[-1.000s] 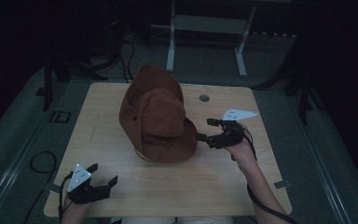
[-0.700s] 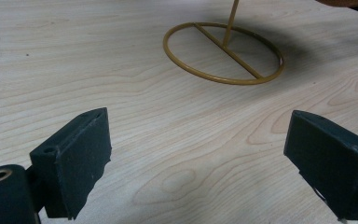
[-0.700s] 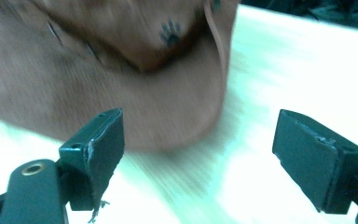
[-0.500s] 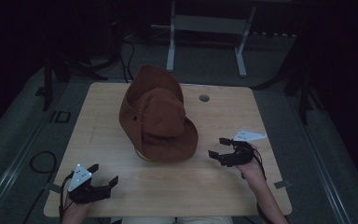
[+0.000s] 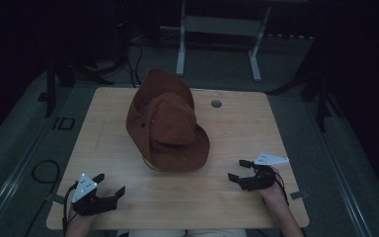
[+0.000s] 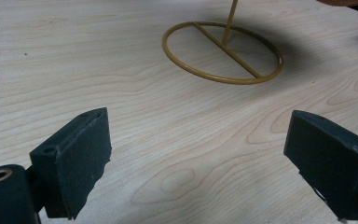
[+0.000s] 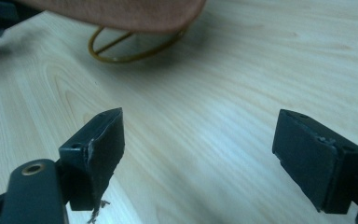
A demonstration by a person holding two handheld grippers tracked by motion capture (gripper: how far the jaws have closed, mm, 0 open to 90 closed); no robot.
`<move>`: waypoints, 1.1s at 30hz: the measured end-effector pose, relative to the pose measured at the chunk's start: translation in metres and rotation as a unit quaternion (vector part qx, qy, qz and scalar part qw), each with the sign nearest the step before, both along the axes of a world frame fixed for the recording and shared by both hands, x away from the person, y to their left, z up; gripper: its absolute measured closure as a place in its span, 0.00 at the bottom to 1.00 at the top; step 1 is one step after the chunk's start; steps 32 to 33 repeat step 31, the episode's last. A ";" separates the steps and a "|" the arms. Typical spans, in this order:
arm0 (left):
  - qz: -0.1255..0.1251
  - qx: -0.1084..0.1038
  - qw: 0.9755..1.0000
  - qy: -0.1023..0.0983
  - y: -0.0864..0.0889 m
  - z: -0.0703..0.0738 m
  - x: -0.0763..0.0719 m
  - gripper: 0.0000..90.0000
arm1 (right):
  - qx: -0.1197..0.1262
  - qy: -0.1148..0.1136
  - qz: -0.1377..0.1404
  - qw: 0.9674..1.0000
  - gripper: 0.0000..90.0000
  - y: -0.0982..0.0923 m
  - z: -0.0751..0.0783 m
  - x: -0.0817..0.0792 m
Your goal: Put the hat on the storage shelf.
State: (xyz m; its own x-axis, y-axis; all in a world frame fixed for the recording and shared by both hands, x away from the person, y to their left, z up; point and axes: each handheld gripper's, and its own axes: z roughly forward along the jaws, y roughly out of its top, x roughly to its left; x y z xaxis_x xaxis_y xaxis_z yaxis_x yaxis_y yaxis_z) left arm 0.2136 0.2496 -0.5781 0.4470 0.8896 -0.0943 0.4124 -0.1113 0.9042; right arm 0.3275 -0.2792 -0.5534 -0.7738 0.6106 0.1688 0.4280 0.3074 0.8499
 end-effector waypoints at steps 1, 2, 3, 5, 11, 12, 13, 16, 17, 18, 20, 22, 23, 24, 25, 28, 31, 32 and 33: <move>0.000 -0.001 1.000 0.000 0.000 0.000 0.000 0.09 | -0.003 -0.003 0.002 1.000 0.18 -0.002 -0.001 -0.002; 0.000 -0.002 1.000 0.000 0.000 0.000 0.000 0.09 | -0.008 -0.004 -0.001 1.000 0.18 -0.004 -0.002 -0.005; 0.000 0.000 1.000 0.000 0.000 0.000 0.000 0.09 | -0.010 -0.005 -0.001 1.000 0.18 -0.006 -0.003 -0.007; 0.000 -0.001 1.000 0.000 0.000 0.000 0.000 0.09 | -0.015 -0.008 -0.005 1.000 0.18 -0.010 -0.004 -0.011; -0.001 0.001 1.000 0.000 -0.001 0.000 0.000 0.09 | -0.020 -0.011 -0.021 1.000 0.18 -0.023 -0.008 -0.020; 0.000 0.001 1.000 -0.001 -0.001 0.000 0.000 0.09 | -0.020 -0.016 -0.024 0.999 0.18 -0.026 -0.009 -0.021; -0.001 0.000 1.000 -0.002 0.000 0.000 -0.001 0.09 | -0.018 -0.019 -0.029 0.999 0.18 -0.027 -0.009 -0.022; 0.001 -0.001 1.000 -0.004 0.000 0.001 -0.001 0.09 | -0.028 -0.034 -0.041 0.998 0.18 -0.031 -0.009 -0.023; 0.001 0.000 1.000 -0.004 0.000 0.000 -0.001 0.09 | -0.034 -0.036 -0.041 0.998 0.18 -0.032 -0.009 -0.023; 0.000 0.001 1.000 -0.003 0.000 0.000 -0.001 0.09 | -0.040 -0.038 -0.044 0.998 0.18 -0.032 -0.010 -0.023; -0.001 0.002 1.000 -0.003 0.000 0.000 -0.002 0.09 | -0.046 -0.042 -0.049 0.997 0.18 -0.033 -0.011 -0.024; -0.001 0.001 1.000 -0.003 0.000 0.000 -0.001 0.09 | -0.050 -0.046 -0.050 0.996 0.18 -0.033 -0.012 -0.024; -0.002 0.001 1.000 -0.003 0.000 0.000 -0.001 0.09 | -0.051 -0.053 -0.050 0.996 0.18 -0.032 -0.012 -0.024; -0.003 0.002 1.000 -0.002 0.000 0.000 -0.001 0.09 | -0.053 -0.058 -0.051 0.996 0.17 -0.032 -0.012 -0.024; -0.003 0.001 1.000 -0.002 0.000 0.000 0.000 0.09 | -0.055 -0.062 -0.050 0.995 0.17 -0.031 -0.012 -0.024; -0.005 0.002 1.000 -0.001 0.000 0.000 0.000 0.09 | -0.061 -0.070 -0.048 0.995 0.17 -0.030 -0.013 -0.025; -0.006 0.003 1.000 0.000 -0.001 -0.001 -0.001 0.09 | -0.064 -0.072 -0.045 0.994 0.17 -0.029 -0.013 -0.025; -0.006 0.003 1.000 0.000 -0.001 -0.001 -0.001 0.09 | -0.064 -0.072 -0.045 0.994 0.17 -0.029 -0.013 -0.025; -0.006 0.003 1.000 0.000 -0.001 -0.001 -0.001 0.09 | -0.064 -0.072 -0.045 0.994 0.17 -0.029 -0.013 -0.025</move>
